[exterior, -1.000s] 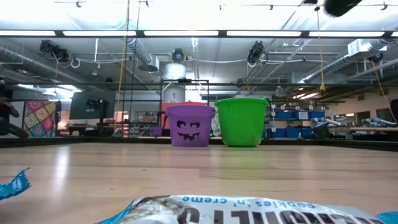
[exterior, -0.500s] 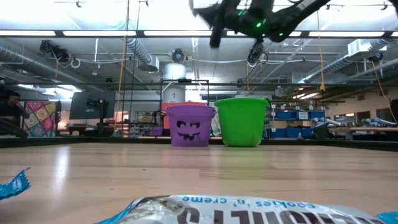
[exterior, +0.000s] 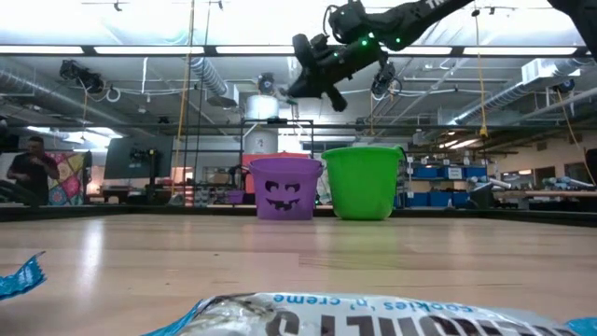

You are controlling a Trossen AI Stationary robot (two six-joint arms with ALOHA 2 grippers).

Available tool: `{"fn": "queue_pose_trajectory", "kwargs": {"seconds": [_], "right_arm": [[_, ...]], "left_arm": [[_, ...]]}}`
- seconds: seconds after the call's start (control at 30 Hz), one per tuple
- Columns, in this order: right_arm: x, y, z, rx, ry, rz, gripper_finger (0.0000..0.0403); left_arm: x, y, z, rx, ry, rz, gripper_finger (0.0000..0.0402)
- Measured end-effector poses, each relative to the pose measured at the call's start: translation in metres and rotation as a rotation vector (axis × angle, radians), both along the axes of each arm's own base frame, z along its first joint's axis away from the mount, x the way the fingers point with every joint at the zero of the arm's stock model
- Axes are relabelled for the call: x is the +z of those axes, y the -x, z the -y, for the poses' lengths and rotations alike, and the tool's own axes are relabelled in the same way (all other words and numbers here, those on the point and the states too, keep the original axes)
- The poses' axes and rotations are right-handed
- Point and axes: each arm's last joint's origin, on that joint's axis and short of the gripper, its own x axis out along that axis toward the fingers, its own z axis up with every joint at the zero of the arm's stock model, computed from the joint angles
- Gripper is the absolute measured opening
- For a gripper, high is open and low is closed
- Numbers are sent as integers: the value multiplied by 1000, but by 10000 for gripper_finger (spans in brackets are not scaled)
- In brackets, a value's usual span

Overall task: Sort candy by brand, put in halloween buckets
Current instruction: Put the white chocolate bar into the purple bucket

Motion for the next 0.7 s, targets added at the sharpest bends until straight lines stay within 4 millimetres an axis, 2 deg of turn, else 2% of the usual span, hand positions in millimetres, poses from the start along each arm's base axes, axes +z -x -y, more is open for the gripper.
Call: {"fn": "queue_pose_trajectory", "kwargs": {"seconds": [0.37, 0.5, 0.7], "right_arm": [[-1, 0, -4, 15, 9, -64, 10], [-1, 0, -4, 19, 20, -66, 40], [1, 0, -4, 17, 25, -50, 109]], "left_arm": [[0, 1, -2, 9, -2, 3, 131], [0, 1, -2, 9, -2, 3, 131], [0, 1, -2, 8, -1, 2, 131]]}}
